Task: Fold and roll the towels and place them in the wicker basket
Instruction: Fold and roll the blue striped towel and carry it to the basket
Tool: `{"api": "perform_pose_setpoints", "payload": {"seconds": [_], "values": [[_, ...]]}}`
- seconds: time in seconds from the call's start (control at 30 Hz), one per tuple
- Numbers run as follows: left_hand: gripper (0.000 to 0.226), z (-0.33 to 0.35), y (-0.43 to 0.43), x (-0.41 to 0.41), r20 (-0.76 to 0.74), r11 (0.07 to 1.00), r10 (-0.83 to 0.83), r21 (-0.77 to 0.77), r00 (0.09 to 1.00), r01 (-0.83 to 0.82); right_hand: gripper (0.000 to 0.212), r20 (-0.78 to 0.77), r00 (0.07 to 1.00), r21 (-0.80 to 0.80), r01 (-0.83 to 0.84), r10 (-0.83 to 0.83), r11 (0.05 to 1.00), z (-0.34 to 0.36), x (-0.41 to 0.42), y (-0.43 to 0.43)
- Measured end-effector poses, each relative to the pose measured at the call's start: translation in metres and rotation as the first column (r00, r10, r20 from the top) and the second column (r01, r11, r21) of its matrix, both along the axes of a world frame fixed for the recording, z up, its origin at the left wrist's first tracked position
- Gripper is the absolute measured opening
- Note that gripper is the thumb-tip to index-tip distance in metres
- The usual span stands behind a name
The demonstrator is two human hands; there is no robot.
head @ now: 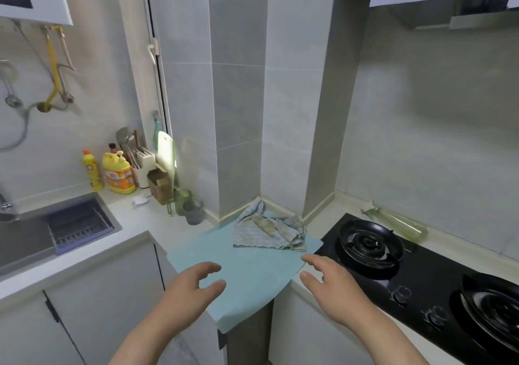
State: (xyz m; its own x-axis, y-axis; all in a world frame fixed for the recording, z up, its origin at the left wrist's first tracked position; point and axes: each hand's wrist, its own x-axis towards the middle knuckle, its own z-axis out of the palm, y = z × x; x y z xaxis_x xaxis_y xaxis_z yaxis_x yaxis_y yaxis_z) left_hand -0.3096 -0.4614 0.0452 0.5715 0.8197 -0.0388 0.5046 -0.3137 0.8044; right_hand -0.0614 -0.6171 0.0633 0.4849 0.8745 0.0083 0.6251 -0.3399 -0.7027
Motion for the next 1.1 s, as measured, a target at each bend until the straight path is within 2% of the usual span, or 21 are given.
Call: {"api": "perform_pose_setpoints", "payload": {"seconds": [0.13, 0.4, 0.57, 0.77, 0.93, 1.0, 1.1], "values": [[0.039, -0.014, 0.049, 0.023, -0.073, 0.992, -0.121, -0.047, 0.99, 0.118, 0.045, -0.009, 1.0, -0.051, -0.003, 0.002, 0.999, -0.012, 0.02, 0.043], [0.051, -0.045, 0.164, 0.096, -0.086, 0.986, -0.144, -0.099, 0.986, 0.135, 0.045, -0.067, 0.997, -0.077, 0.039, -0.044, 0.996, -0.056, 0.089, 0.156], [0.029, -0.072, 0.232, 0.155, -0.068, 0.981, -0.126, -0.16, 0.99, 0.114, 0.045, -0.111, 0.991, -0.169, 0.054, -0.074, 0.984, -0.085, 0.139, 0.218], [0.023, -0.099, 0.289, 0.198, -0.065, 0.958, -0.082, -0.281, 0.995, 0.06, 0.047, -0.021, 0.999, -0.254, 0.017, -0.023, 0.967, -0.127, 0.178, 0.272], [0.037, -0.125, 0.328, 0.221, -0.075, 0.922, -0.016, -0.388, 0.997, -0.014, 0.056, 0.047, 0.997, -0.348, -0.037, 0.056, 0.937, -0.168, 0.193, 0.306], [0.046, -0.139, 0.342, 0.231, -0.126, 0.918, -0.01, -0.395, 0.992, -0.041, 0.062, 0.059, 0.998, -0.372, -0.014, 0.039, 0.928, -0.179, 0.196, 0.315], [0.045, -0.157, 0.362, 0.244, -0.144, 0.925, -0.038, -0.379, 0.989, -0.02, 0.067, 0.044, 0.999, -0.406, 0.037, -0.021, 0.913, -0.197, 0.195, 0.324]]}}
